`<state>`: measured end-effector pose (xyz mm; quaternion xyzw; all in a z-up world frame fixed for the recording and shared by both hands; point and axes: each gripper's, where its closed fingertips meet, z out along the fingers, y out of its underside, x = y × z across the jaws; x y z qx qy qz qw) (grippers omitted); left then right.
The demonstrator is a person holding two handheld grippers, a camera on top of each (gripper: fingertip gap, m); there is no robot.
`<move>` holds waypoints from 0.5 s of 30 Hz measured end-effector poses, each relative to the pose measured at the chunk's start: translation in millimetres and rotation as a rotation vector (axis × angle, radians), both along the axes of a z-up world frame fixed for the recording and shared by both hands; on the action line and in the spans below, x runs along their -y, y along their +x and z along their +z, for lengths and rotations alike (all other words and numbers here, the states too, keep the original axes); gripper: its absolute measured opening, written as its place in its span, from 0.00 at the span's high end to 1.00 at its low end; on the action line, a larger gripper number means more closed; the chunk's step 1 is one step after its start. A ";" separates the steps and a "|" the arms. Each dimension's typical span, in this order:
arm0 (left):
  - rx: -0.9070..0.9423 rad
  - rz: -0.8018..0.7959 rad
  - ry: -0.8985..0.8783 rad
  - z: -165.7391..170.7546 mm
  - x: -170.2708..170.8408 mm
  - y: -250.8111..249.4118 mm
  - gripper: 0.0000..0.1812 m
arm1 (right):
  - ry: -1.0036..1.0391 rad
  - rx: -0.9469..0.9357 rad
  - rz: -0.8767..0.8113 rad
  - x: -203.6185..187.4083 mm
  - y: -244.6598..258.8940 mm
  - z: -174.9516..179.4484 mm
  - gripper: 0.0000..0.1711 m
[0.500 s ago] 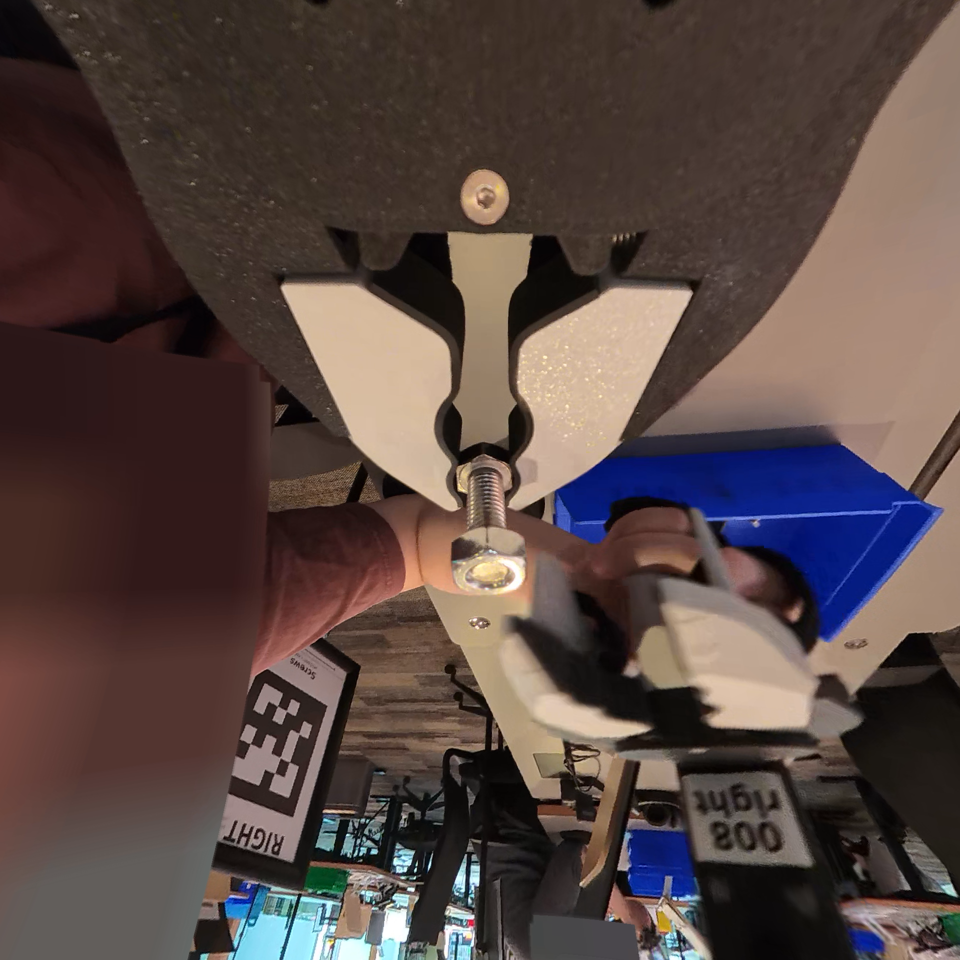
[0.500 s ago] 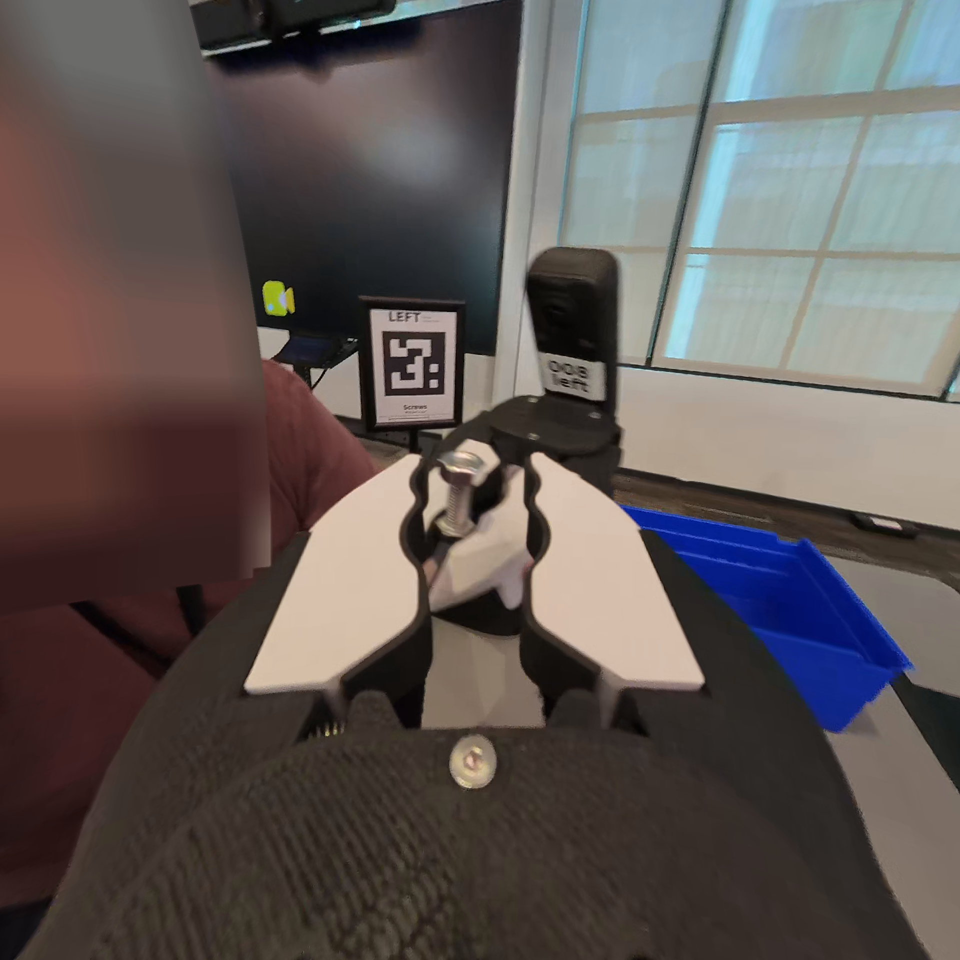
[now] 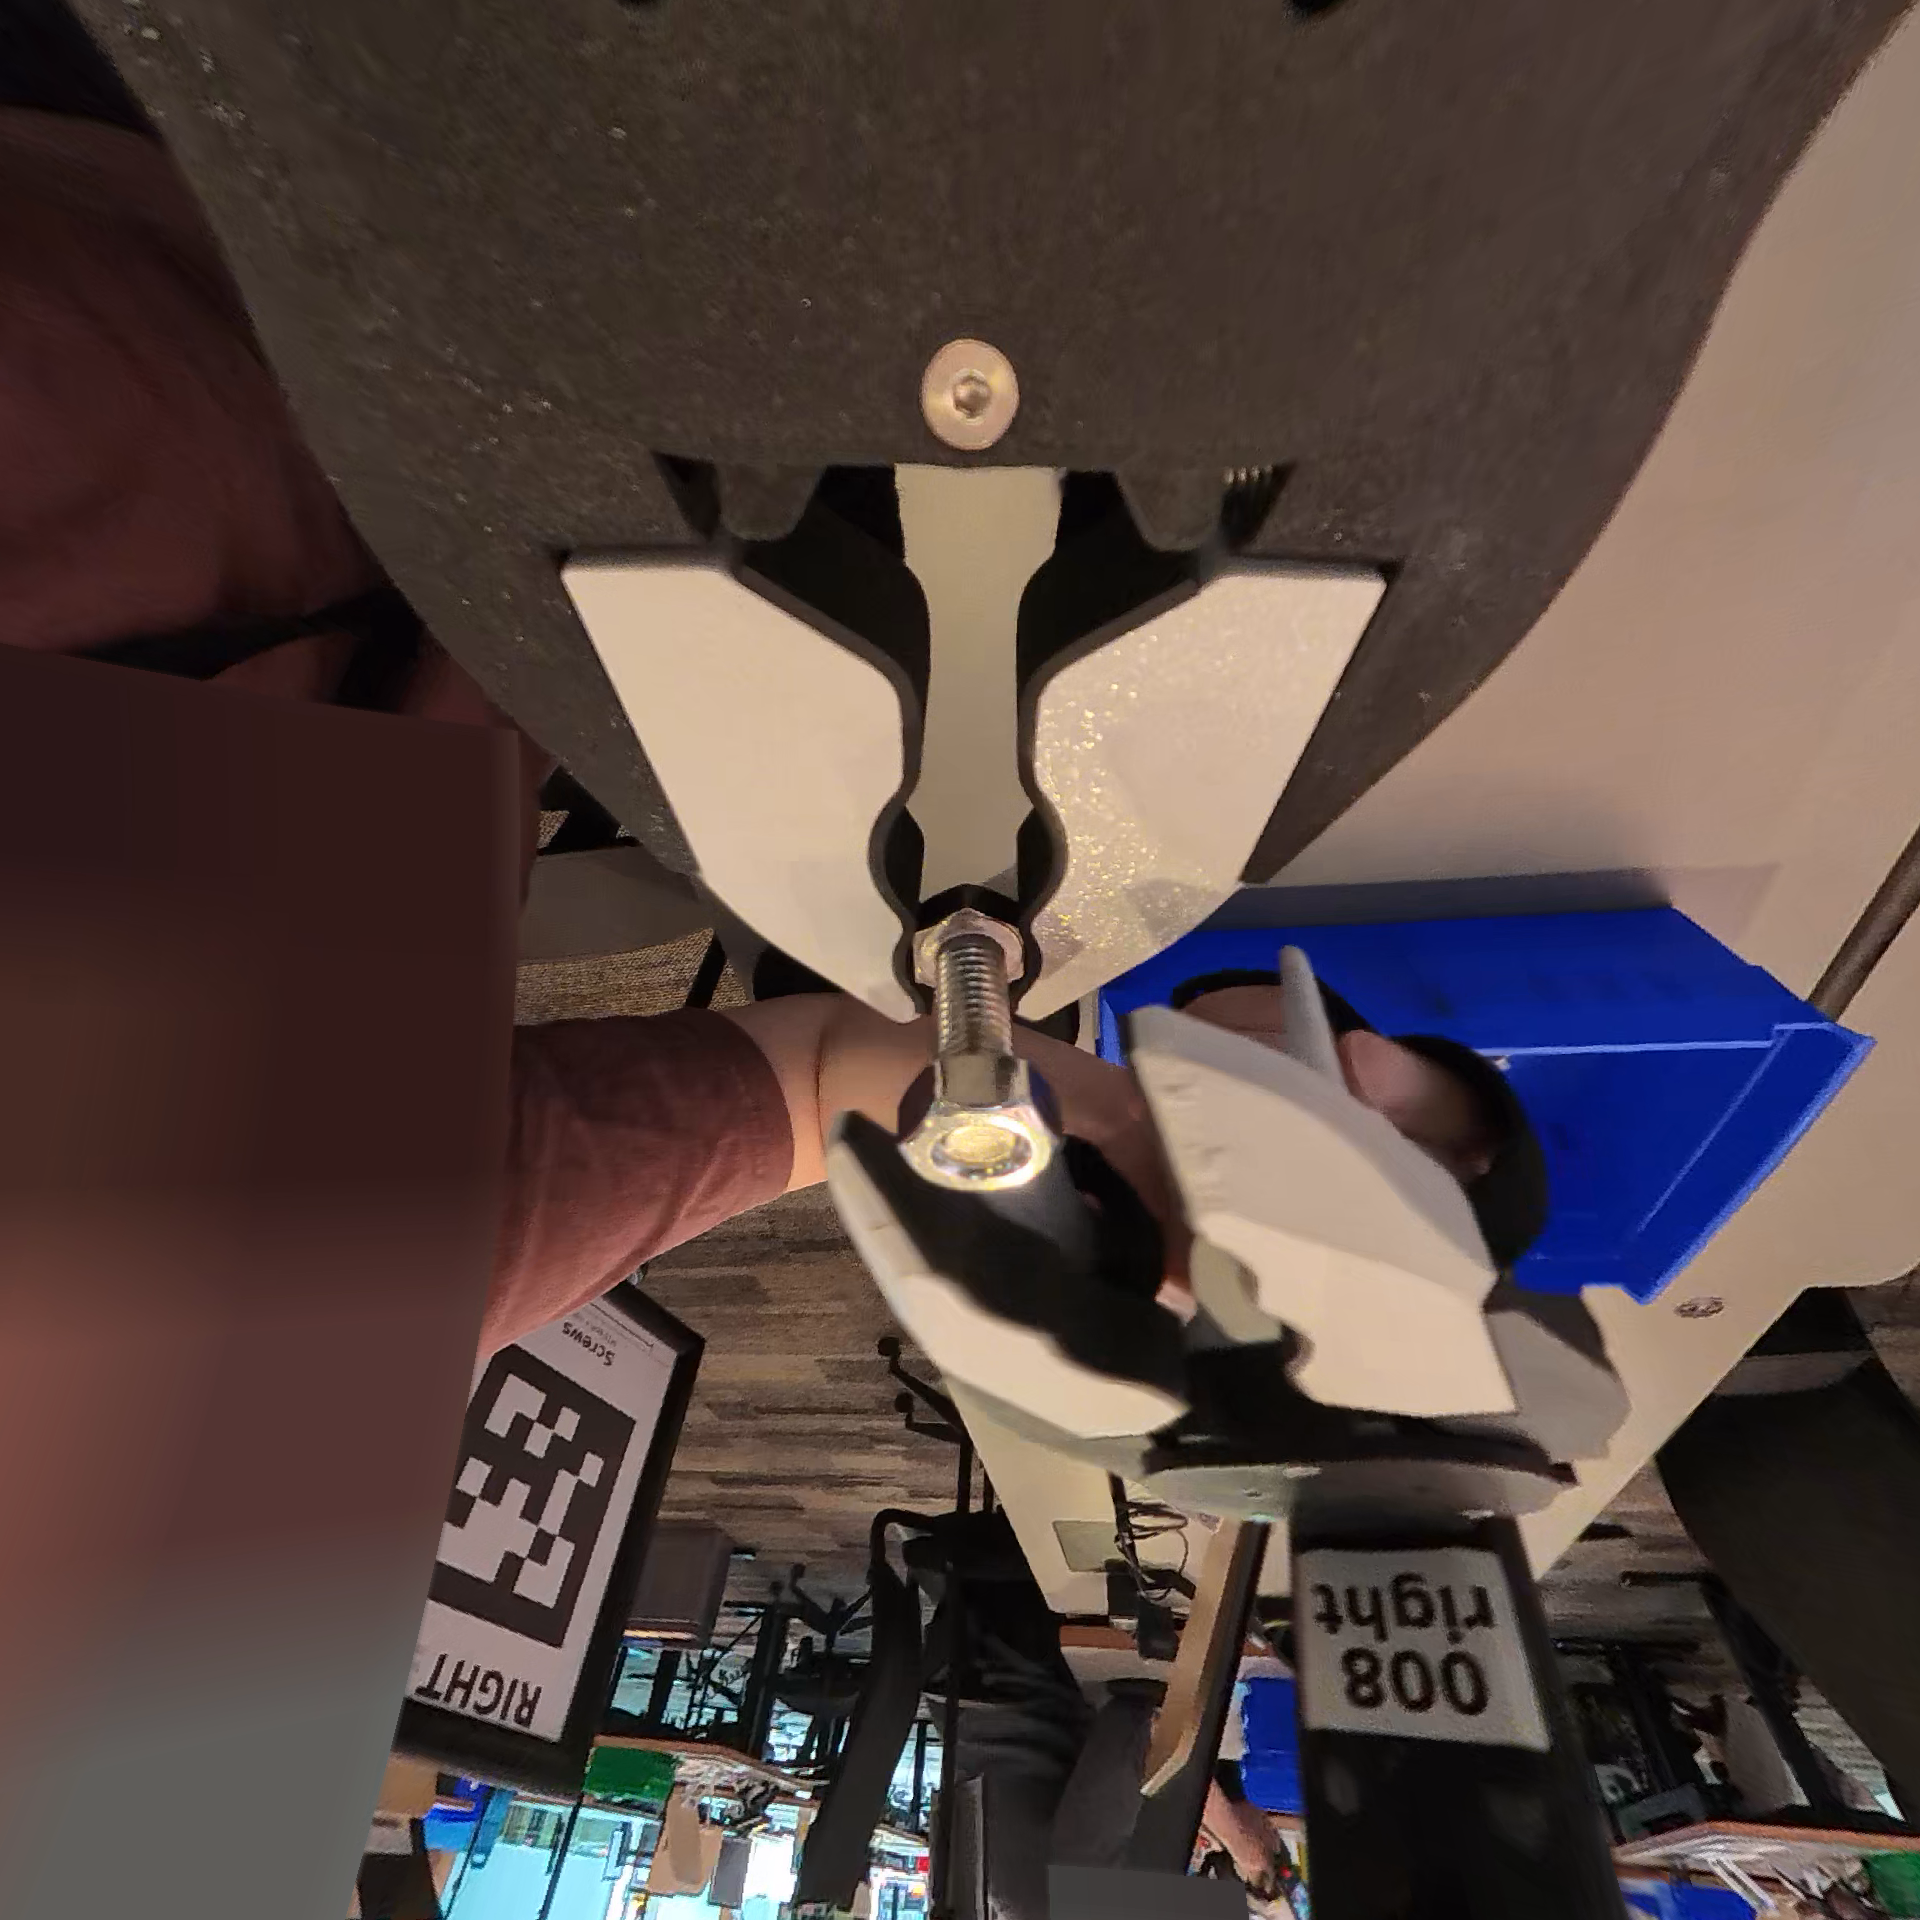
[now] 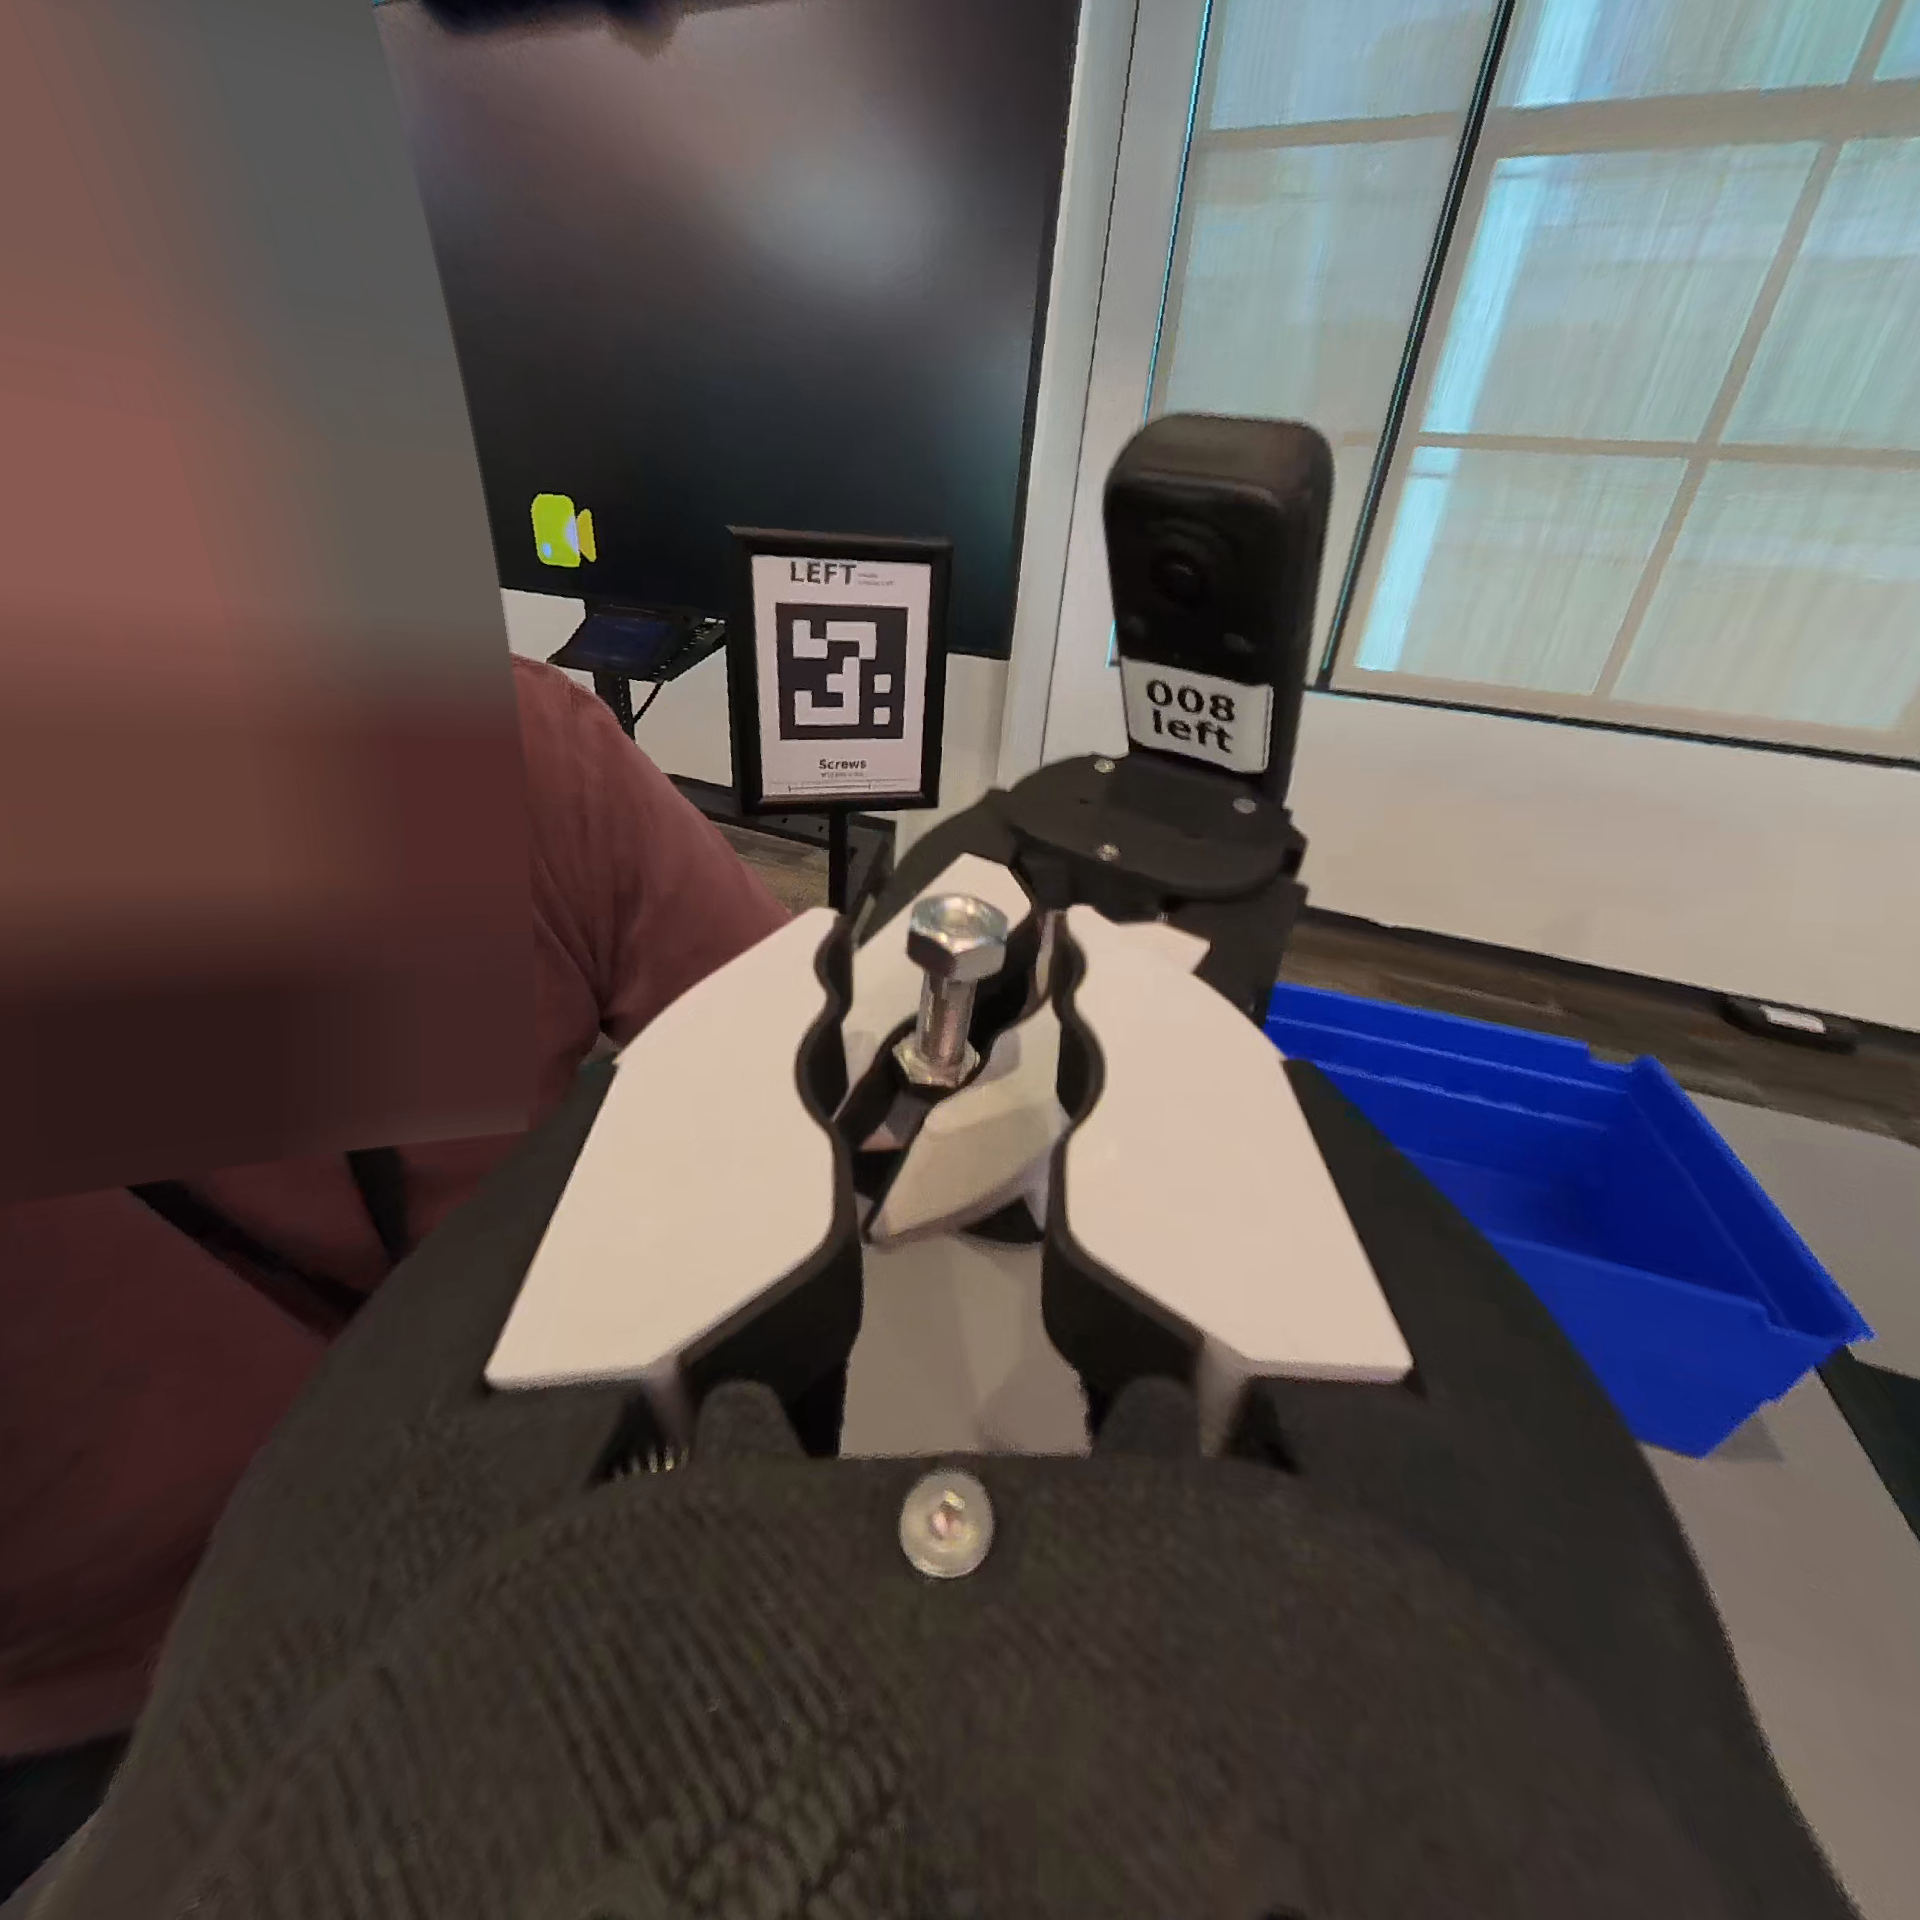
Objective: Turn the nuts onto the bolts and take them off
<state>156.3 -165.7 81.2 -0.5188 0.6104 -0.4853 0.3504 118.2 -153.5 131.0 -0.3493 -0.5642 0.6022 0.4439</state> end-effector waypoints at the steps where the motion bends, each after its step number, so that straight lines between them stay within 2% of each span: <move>1: 0.000 -0.001 -0.005 -0.2 0.1 0.6 0.93 | 0.001 -0.013 -0.009 0.7 -1.2 2.3 0.78; 5: -0.008 0.000 0.007 -1.1 2.2 1.5 0.93 | -0.026 -0.006 -0.032 -12.6 4.2 -0.7 0.78; 6: -0.006 0.004 0.009 -0.6 1.4 1.0 0.93 | -0.046 -0.001 -0.049 -20.8 7.3 -1.9 0.83; 8: 0.014 -0.024 -0.002 3.6 5.7 -0.7 0.93 | -0.060 0.000 -0.079 -31.8 11.8 -4.0 0.84; 12: -0.006 0.000 0.021 -0.3 1.3 -0.1 0.93 | -0.030 -0.032 -0.001 -8.9 11.5 6.0 0.79; 15: -0.012 -0.004 0.009 -2.4 1.5 1.8 0.93 | -0.011 -0.028 -0.003 0.3 3.8 7.4 0.79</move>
